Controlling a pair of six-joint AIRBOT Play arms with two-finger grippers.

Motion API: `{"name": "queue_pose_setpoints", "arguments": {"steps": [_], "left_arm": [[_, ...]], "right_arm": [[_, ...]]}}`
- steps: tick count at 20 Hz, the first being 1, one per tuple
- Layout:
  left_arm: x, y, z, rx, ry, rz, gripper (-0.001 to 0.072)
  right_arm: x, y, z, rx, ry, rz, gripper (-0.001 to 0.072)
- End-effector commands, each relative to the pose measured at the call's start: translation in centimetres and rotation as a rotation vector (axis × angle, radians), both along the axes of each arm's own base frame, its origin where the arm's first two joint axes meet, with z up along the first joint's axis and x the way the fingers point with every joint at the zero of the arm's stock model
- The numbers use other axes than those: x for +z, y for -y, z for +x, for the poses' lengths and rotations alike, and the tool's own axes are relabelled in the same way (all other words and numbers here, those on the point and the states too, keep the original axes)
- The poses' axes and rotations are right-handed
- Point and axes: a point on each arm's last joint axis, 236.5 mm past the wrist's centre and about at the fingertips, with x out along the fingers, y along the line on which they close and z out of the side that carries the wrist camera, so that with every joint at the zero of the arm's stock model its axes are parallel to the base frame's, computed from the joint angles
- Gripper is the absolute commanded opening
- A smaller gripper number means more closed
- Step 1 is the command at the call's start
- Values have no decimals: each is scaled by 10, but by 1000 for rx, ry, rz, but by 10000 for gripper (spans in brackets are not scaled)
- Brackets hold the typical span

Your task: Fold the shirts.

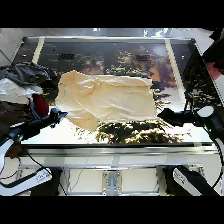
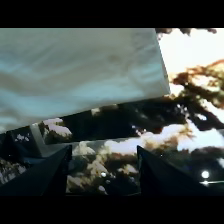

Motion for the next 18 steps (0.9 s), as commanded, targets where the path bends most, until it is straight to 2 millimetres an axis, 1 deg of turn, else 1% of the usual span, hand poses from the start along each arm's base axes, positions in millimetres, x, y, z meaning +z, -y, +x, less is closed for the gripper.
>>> {"name": "queue_pose_setpoints", "arguments": {"steps": [1, 3, 5, 6, 8, 10, 12, 15, 16, 17, 18], "left_arm": [[34, -11, 9, 55, 87, 50, 11], [37, -11, 9, 54, 98, 60, 11], [34, -10, 6, 50, 76, 57, 11], [34, -9, 5, 44, 74, 59, 11], [34, -7, 3, 35, 73, 54, 11], [34, -7, 3, 35, 73, 54, 11], [34, -7, 4, 35, 73, 54, 11], [34, -8, 4, 36, 73, 54, 11], [34, -8, 4, 36, 73, 54, 11], [34, -8, 4, 36, 73, 54, 11], [34, -8, 4, 36, 73, 55, 11]], "right_arm": [[-25, -12, -12, -116, -56, 97, 484], [-35, -17, -8, -148, -92, 142, 485], [-51, -19, -3, -191, -135, 177, 494], [-58, -18, 3, -219, -136, 194, 494], [-63, -18, 20, -258, -95, 227, 494], [-67, -8, 36, -327, -55, 225, 493], [-71, -3, 43, -376, -48, 232, 492], [-82, -7, 46, -430, -89, 281, 484], [-85, -8, 46, -447, -101, 298, 406], [-86, -8, 48, -459, -102, 305, 275], [-84, -6, 51, -448, -81, 295, 105]]}}
